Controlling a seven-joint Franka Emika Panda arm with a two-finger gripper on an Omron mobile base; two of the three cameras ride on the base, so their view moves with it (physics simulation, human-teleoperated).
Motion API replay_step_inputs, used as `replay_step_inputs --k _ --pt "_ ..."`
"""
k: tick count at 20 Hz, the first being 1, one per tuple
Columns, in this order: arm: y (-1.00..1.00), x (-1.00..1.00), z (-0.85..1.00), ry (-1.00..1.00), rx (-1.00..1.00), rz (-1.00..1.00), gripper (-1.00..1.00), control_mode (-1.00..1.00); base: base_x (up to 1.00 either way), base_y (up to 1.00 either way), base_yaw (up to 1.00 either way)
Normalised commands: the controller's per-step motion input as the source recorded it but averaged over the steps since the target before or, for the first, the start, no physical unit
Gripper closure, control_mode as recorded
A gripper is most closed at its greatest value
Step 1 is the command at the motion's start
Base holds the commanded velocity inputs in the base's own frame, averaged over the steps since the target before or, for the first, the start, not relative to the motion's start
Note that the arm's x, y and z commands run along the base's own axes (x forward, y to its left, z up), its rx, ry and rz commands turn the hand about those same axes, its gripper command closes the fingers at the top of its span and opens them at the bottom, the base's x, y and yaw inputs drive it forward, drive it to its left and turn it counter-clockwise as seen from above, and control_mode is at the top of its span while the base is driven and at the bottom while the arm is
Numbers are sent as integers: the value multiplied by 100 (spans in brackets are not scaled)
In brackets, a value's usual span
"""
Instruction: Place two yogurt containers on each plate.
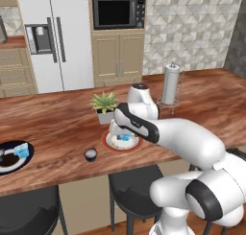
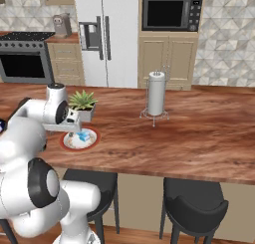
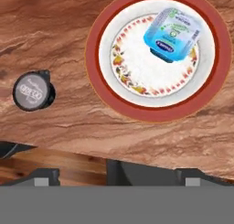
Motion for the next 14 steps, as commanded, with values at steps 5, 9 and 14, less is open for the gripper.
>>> replay_step_inputs --k 5,9,14 --pt "60 0 0 5 0 31 -100 -100 0 0 0" --pt "53 0 0 3 -1 17 -100 -100 0 0 0" --pt "39 0 0 0 -1 6 -100 -100 0 0 0"
